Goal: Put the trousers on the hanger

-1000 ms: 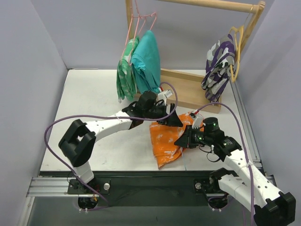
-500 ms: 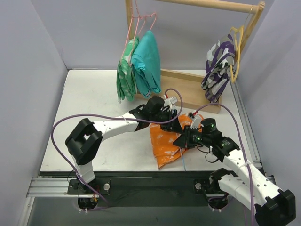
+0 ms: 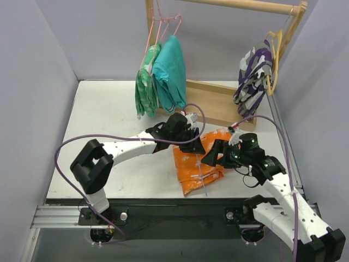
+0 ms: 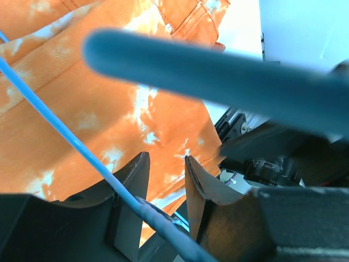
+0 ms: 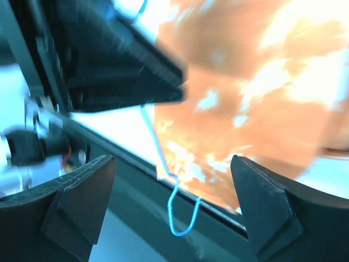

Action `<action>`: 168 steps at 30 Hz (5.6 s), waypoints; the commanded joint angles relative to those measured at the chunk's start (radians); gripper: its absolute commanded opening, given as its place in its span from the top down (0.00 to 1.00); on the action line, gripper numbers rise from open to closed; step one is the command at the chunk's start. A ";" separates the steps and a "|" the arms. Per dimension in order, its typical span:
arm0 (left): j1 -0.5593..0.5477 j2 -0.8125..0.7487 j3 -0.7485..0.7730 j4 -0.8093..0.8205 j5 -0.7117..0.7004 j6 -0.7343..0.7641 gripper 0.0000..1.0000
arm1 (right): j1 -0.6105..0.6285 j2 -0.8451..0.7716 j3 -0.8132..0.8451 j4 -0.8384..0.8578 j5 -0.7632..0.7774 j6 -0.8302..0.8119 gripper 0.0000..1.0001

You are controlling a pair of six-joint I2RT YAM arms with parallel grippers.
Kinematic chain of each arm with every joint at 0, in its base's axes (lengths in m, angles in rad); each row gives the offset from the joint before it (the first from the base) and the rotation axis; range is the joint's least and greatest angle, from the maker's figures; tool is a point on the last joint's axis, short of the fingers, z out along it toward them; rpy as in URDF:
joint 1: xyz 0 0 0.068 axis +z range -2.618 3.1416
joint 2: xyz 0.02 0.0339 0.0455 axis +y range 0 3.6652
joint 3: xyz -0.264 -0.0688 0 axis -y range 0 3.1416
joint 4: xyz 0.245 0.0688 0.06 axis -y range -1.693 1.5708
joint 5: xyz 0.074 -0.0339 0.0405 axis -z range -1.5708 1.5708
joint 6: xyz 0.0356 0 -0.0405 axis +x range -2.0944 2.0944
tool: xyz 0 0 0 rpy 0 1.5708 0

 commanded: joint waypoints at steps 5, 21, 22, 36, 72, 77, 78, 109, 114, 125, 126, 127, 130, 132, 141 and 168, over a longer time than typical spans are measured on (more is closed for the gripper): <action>0.011 -0.093 -0.043 -0.053 -0.094 0.021 1.00 | -0.163 0.081 0.172 -0.238 0.095 -0.079 0.05; 0.011 -0.114 -0.072 -0.044 -0.111 0.021 1.00 | -0.146 0.171 -0.015 -0.223 -0.005 -0.026 0.08; 0.011 -0.116 -0.073 -0.042 -0.111 0.021 1.00 | -0.141 0.178 -0.023 -0.215 -0.011 -0.023 0.08; 0.008 -0.136 -0.084 -0.076 -0.140 0.045 1.00 | 0.000 0.304 0.041 -0.028 -0.027 0.029 0.71; 0.083 -0.009 0.175 -0.387 -0.271 0.340 1.00 | -0.365 0.361 0.558 -0.420 -0.037 -0.232 1.00; 0.105 -0.013 0.196 -0.409 -0.263 0.334 1.00 | -0.397 0.412 0.520 -0.414 -0.004 -0.292 1.00; 0.108 -0.015 0.200 -0.412 -0.266 0.331 1.00 | -0.397 0.424 0.512 -0.407 0.022 -0.307 1.00; 0.123 -0.015 0.428 -0.484 -0.065 0.416 1.00 | -0.319 0.429 0.413 -0.382 0.230 -0.209 0.20; 0.119 -0.007 0.515 -0.547 -0.016 0.458 1.00 | -0.207 0.294 0.385 -0.300 0.057 -0.192 0.19; 0.140 0.024 0.667 -0.510 0.076 0.386 1.00 | 0.026 0.246 0.314 0.037 -0.122 -0.074 0.16; 0.142 0.027 0.677 -0.507 0.079 0.380 1.00 | 0.046 0.252 0.314 0.052 -0.099 -0.070 0.16; 0.142 0.031 0.686 -0.503 0.084 0.375 1.00 | 0.063 0.260 0.314 0.067 -0.090 -0.065 0.16; 0.143 0.045 0.721 -0.490 0.102 0.351 1.00 | 0.120 0.298 0.318 0.106 -0.048 -0.072 0.16; 0.143 0.048 0.732 -0.480 0.114 0.343 1.00 | 0.149 0.332 0.331 0.113 -0.024 -0.080 0.16; 0.151 0.056 0.735 -0.433 0.187 0.295 1.00 | 0.210 0.404 0.388 0.159 0.072 -0.112 0.18; 0.192 0.088 0.700 -0.480 0.219 0.301 0.20 | 0.210 0.117 0.275 -0.120 0.424 -0.034 1.00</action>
